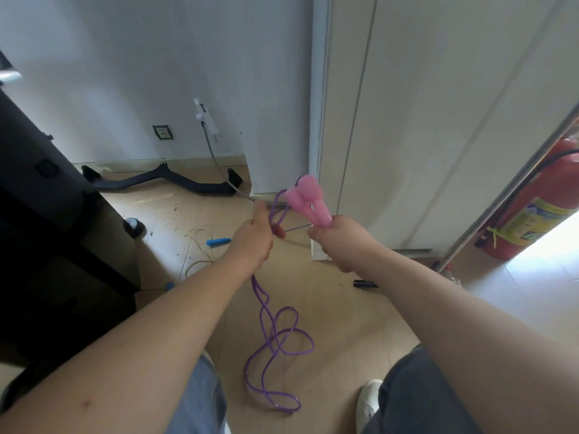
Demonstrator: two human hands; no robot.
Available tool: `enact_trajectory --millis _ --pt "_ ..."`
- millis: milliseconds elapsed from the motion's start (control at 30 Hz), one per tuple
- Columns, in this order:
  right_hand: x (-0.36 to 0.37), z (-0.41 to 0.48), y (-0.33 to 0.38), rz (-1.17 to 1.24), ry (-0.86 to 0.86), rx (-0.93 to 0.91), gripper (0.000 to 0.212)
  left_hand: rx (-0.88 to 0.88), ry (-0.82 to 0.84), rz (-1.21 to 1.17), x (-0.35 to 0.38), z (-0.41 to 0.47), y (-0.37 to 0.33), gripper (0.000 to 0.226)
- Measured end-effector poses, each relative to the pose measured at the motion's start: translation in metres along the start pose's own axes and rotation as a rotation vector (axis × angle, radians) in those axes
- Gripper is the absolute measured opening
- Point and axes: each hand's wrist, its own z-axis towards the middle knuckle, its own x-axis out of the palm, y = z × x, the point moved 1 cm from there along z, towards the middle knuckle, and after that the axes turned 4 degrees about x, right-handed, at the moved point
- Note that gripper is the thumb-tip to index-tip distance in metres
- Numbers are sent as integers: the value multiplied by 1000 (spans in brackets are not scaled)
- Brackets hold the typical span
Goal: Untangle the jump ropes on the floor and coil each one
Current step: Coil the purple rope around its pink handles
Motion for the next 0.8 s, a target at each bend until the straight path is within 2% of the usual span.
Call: enact_trajectory --millis 33,100,200,300,367,433,500,567,600,700,800 --pt "-3 -3 0 125 65 16 14 -7 -17 -32 -2 1 -1 72" --pt "-7 -10 0 261 251 -3 16 -76 -1 -70 -5 1 -2 62" --pt "-5 -24 1 275 513 -14 24 -145 60 -104 -7 1 2 46" --pt "6 -29 1 302 618 7 26 -154 118 -56 -1 -4 -1 31" --pt "14 -27 2 327 576 12 22 -181 142 -17 7 -8 -3 28" --pt "18 -23 6 276 443 8 14 -174 164 33 17 -12 0 29" --pt "19 -17 8 42 236 -42 12 -52 178 190 24 -14 6 35" --pt "19 -13 7 -336 52 -155 19 61 180 372 29 -16 9 28" --pt "18 -10 5 -459 5 -185 18 103 166 448 31 -16 9 25" --pt "12 -5 -2 -631 -61 -170 13 215 227 640 34 -21 1 26" --pt "10 -3 -7 -770 -108 -187 24 332 279 722 30 -22 0 37"
